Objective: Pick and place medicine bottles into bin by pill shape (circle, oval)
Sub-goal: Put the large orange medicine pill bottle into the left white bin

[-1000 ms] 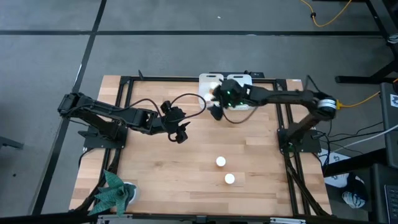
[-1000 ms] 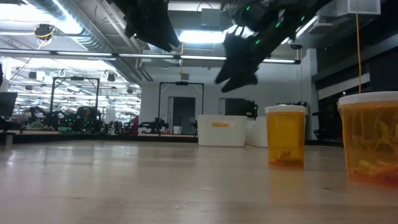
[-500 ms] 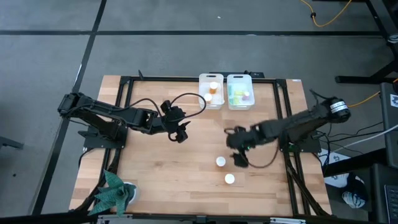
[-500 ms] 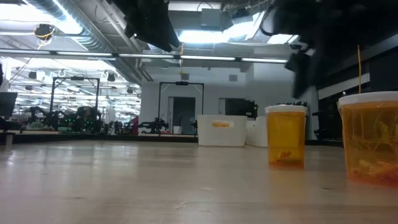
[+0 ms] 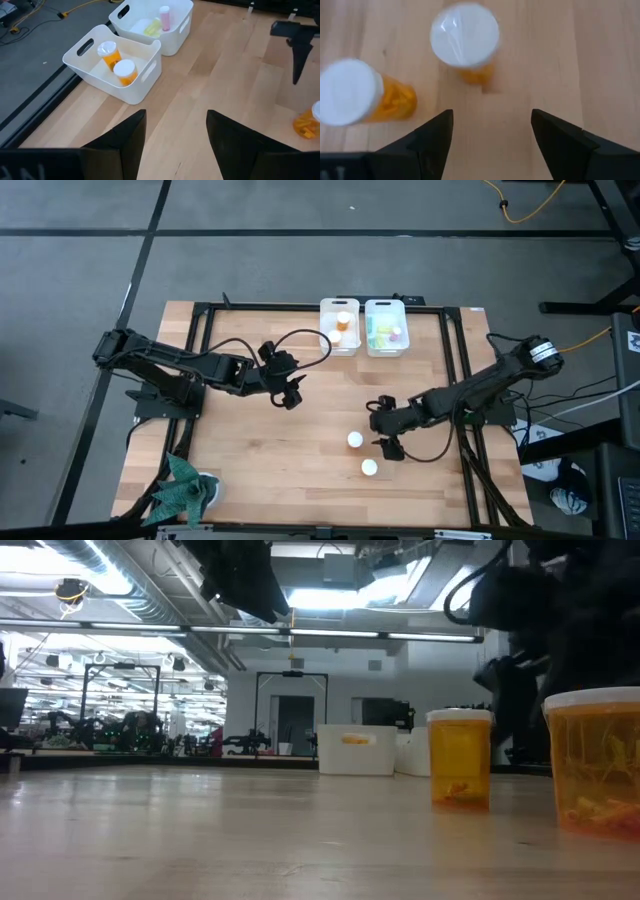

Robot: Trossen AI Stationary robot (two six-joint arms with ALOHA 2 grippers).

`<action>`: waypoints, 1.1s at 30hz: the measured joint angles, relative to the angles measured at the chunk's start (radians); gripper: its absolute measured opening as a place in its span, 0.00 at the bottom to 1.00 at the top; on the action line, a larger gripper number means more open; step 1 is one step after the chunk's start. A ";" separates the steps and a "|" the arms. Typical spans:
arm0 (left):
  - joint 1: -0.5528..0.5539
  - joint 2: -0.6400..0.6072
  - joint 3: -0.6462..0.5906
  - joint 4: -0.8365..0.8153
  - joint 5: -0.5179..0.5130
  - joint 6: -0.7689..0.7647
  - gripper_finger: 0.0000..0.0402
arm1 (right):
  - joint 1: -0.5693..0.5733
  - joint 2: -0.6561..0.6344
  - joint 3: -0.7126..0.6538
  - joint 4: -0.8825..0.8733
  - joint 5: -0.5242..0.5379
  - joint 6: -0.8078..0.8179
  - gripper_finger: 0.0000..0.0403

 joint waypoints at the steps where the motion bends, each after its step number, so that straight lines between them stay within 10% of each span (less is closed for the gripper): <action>1: 0.000 0.000 0.000 0.000 0.000 0.000 0.50 | 0.000 0.000 -0.017 0.048 0.001 -0.017 0.67; 20: 0.000 0.000 0.000 0.000 0.000 0.000 0.50 | -0.003 0.133 -0.081 0.513 0.009 -0.262 0.67; 33: 0.000 0.000 0.000 0.000 0.000 0.002 0.50 | -0.003 0.158 -0.081 0.535 0.009 -0.250 0.67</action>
